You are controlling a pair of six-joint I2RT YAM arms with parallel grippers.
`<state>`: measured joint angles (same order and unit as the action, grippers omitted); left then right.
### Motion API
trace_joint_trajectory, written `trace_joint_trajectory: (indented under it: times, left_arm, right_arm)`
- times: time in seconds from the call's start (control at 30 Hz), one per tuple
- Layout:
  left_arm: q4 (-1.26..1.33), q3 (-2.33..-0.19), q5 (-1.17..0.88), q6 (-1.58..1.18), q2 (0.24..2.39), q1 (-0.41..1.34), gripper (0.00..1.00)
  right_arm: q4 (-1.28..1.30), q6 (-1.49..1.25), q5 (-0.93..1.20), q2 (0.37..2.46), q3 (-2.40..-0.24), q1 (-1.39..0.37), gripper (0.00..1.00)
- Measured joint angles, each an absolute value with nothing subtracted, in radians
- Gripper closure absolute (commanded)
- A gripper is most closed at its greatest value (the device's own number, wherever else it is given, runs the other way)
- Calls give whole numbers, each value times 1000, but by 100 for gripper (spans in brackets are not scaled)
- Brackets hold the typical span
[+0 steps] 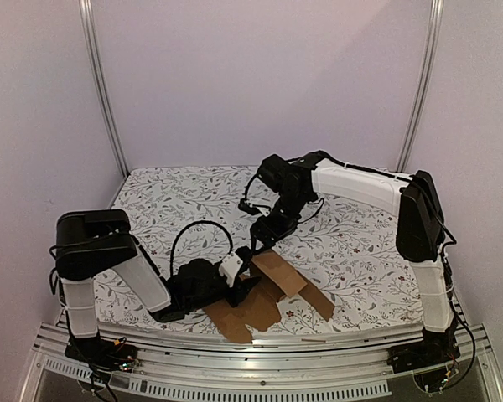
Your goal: Fold the paper box
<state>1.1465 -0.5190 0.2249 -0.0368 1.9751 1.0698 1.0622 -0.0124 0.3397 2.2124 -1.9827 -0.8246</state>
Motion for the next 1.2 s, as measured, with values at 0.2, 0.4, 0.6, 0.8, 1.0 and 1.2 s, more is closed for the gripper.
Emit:
trace_joint_trajectory:
  times: [0.2, 0.4, 0.6, 0.8, 1.0, 1.2]
  left_arm:
    - [1169, -601, 168, -25, 2078, 1032, 64]
    - [1236, -646, 102, -19, 2142, 1005, 71]
    - [1294, -670, 67, -27, 2167, 995, 78]
    - [1326, -694, 60, -47, 2201, 994, 83]
    - [1338, -723, 109, -57, 2228, 1005, 90]
    - [1363, -730, 323, -54, 2246, 1073, 97]
  right_arm:
    - [1062, 7, 356, 2214, -1982, -823, 28]
    - [1062, 11, 365, 2215, -1982, -813, 28]
    - [1070, 20, 376, 2218, -1982, -797, 28]
    - [1078, 25, 389, 2221, -1982, -792, 28]
    - [1080, 25, 407, 2223, -1982, -784, 28]
    - [1087, 16, 435, 2227, -1982, -783, 27]
